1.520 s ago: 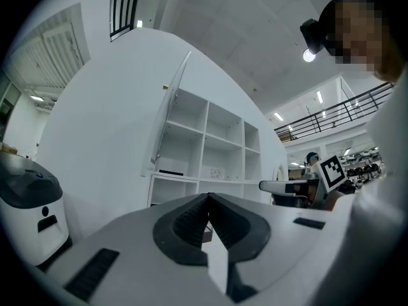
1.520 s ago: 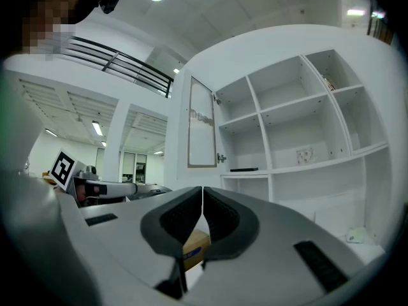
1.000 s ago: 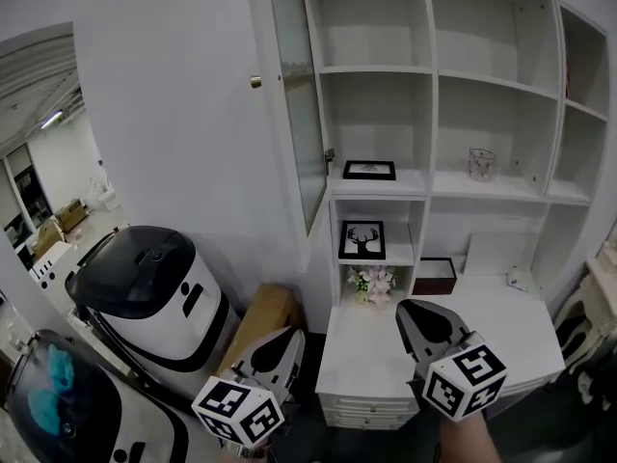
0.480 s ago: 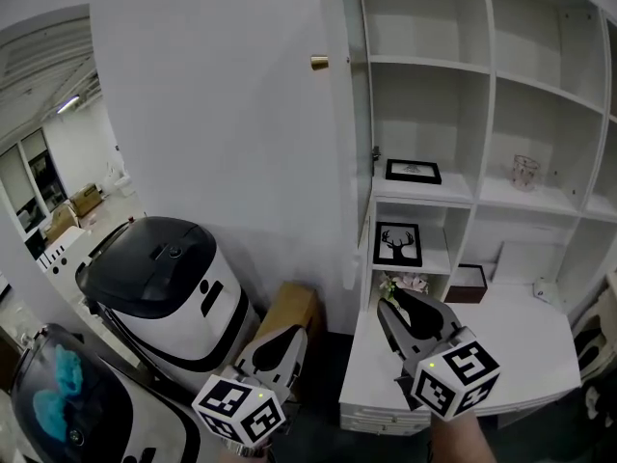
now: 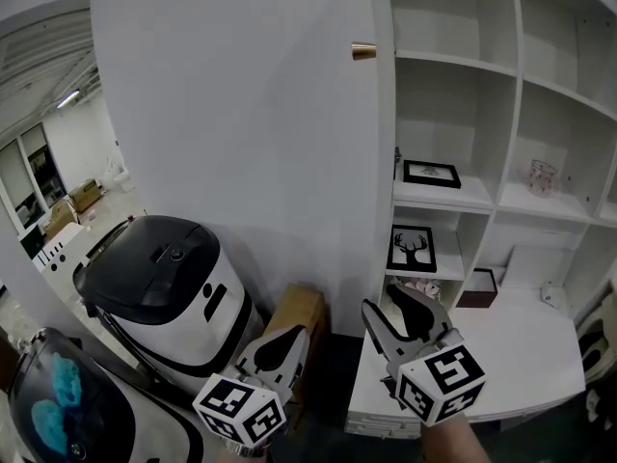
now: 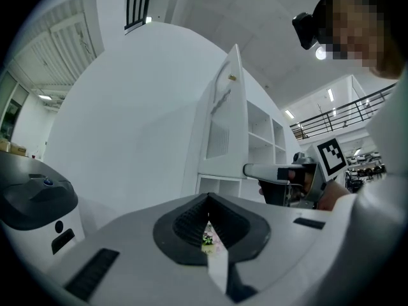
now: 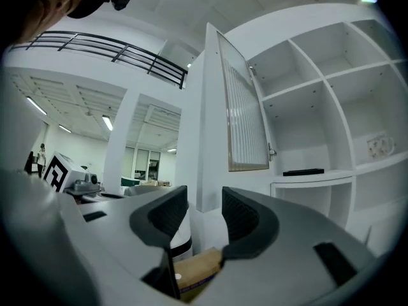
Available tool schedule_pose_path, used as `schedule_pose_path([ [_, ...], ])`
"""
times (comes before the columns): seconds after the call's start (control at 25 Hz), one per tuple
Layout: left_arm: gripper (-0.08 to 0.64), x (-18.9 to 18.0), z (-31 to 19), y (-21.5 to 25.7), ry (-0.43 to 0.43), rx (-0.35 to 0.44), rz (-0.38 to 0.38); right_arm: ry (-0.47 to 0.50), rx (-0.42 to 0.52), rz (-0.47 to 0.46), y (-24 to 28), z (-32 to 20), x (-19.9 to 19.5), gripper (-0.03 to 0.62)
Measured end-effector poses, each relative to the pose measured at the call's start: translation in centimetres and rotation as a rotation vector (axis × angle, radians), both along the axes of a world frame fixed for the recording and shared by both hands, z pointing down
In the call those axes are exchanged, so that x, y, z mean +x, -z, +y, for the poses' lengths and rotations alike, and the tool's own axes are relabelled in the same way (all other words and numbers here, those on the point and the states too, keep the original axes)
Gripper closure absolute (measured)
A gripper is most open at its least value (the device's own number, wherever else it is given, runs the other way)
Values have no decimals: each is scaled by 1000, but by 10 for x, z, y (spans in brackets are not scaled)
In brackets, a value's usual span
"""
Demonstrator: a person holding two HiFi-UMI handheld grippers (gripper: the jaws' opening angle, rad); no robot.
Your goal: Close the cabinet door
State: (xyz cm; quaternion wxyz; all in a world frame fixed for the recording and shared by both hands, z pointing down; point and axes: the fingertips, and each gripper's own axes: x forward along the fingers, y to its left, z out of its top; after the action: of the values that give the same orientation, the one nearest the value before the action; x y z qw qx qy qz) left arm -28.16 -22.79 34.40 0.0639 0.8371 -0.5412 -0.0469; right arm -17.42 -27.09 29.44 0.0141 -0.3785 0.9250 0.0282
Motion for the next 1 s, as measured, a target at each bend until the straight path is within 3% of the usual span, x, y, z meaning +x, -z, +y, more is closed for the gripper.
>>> schedule_pose_path([
  [0.24,554,-2,-10,1,-37,9,14,-122,63,106,-5,-12,-3,443],
  [1.0,554,24,-35,8,-168,35,23,-177,26,78,-6,-9,32,476],
])
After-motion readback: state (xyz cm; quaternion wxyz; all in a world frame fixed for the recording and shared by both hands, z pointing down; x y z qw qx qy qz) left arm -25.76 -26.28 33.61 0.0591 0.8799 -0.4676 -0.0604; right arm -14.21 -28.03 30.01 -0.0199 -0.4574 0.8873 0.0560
